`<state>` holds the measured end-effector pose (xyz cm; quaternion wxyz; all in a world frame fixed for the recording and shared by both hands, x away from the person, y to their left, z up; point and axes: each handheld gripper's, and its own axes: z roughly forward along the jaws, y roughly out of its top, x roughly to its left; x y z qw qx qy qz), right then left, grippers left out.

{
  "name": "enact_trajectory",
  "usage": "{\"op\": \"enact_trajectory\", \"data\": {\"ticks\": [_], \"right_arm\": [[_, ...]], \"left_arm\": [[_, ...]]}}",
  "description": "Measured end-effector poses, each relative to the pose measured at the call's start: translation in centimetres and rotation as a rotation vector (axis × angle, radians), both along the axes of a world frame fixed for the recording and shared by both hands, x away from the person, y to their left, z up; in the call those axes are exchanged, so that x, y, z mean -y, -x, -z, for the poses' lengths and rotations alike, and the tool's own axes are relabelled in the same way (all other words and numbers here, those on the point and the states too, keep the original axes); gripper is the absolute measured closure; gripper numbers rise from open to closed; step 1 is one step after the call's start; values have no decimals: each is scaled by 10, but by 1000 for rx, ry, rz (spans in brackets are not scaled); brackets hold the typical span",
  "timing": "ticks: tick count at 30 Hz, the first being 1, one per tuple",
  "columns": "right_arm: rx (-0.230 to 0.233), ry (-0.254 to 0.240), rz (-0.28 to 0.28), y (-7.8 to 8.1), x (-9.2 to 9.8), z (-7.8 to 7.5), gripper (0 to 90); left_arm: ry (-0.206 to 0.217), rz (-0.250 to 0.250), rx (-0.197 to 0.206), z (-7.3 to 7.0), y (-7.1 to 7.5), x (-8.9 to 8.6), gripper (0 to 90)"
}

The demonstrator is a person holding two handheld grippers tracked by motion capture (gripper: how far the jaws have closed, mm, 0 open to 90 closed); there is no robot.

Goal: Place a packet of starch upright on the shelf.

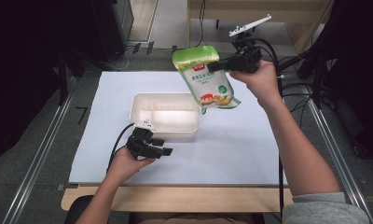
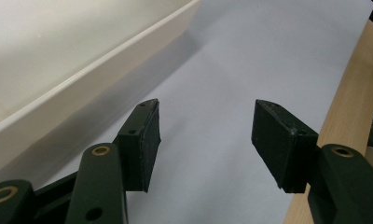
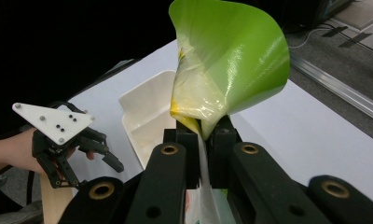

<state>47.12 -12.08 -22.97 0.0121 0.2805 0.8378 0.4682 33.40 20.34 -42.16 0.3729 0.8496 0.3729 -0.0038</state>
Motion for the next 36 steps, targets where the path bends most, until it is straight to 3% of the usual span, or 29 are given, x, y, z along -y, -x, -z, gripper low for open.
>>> {"op": "enact_trajectory", "data": {"ticks": [8, 17, 29, 36], "right_arm": [[28, 12, -42, -4, -26, -10, 880], [21, 6, -50, -11, -48, -13, 879], [0, 8, -92, -19, -78, -7, 879], [-2, 17, -88, -23, -93, -6, 879]], "left_arm": [[5, 2, -4, -1, -1, -1, 427], [24, -10, -3, -4, 0, -8, 425], [13, -30, -1, -4, 2, -17, 424], [19, -38, 4, -5, 3, -19, 425]]}}
